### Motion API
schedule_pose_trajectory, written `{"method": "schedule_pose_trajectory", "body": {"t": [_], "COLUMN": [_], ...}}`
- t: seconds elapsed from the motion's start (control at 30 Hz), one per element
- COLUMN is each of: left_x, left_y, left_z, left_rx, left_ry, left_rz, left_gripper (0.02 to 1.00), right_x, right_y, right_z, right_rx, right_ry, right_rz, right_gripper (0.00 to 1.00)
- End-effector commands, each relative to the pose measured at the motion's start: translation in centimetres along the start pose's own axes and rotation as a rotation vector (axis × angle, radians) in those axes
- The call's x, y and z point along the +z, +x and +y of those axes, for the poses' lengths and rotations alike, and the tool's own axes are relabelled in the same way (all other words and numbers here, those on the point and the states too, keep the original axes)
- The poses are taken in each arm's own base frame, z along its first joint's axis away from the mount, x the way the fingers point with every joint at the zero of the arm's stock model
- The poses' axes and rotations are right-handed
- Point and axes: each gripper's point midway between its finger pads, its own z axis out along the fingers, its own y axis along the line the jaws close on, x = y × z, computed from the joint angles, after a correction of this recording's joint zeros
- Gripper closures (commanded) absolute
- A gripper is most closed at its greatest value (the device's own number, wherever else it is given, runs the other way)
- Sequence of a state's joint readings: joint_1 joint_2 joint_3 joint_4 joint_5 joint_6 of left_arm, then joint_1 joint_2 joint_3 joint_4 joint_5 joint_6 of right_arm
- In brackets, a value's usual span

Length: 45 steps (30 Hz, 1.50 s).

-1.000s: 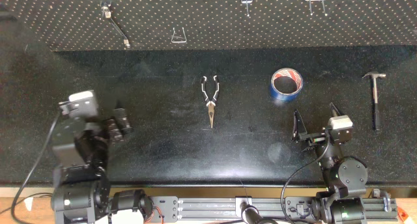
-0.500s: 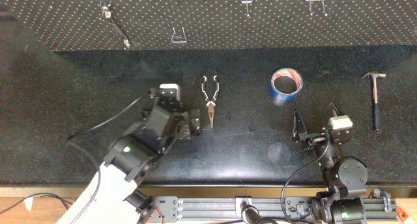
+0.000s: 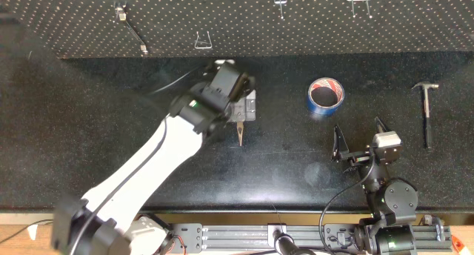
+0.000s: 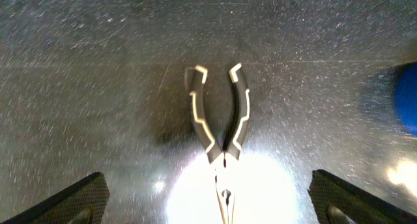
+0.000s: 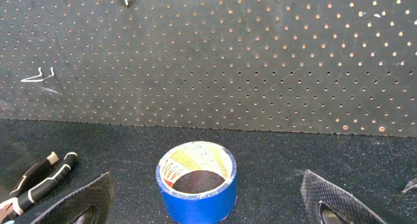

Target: Place Tools Onto Pegboard

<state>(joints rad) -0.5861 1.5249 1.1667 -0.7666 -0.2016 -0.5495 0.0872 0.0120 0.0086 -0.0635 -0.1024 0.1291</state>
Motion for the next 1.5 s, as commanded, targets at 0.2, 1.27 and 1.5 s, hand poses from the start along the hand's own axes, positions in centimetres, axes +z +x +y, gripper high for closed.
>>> {"method": "schedule_pose_trajectory", "body": {"t": [0.2, 1.27, 1.5], "left_x": [4.4, 8.3, 8.9], "left_y": [-0.6, 1.8, 0.5], "left_z": [-2.4, 0.7, 0.1], "left_rx": [0.113, -0.033, -0.034], "left_ry": [-0.004, -0.035, -0.035], "left_rz": [0.095, 0.291, 0.274], "left_gripper": [0.023, 0.023, 0.023], "right_x": [0.0, 0.0, 0.0], "right_y": [0.1, 0.1, 0.1], "right_z": [0.0, 0.0, 0.0], "right_rx": [-0.011, -0.011, -0.011], "right_ry": [0.003, 0.003, 0.003], "right_rz": [-0.003, -0.004, -0.003], "right_gripper": [0.058, 0.056, 0.058]}}
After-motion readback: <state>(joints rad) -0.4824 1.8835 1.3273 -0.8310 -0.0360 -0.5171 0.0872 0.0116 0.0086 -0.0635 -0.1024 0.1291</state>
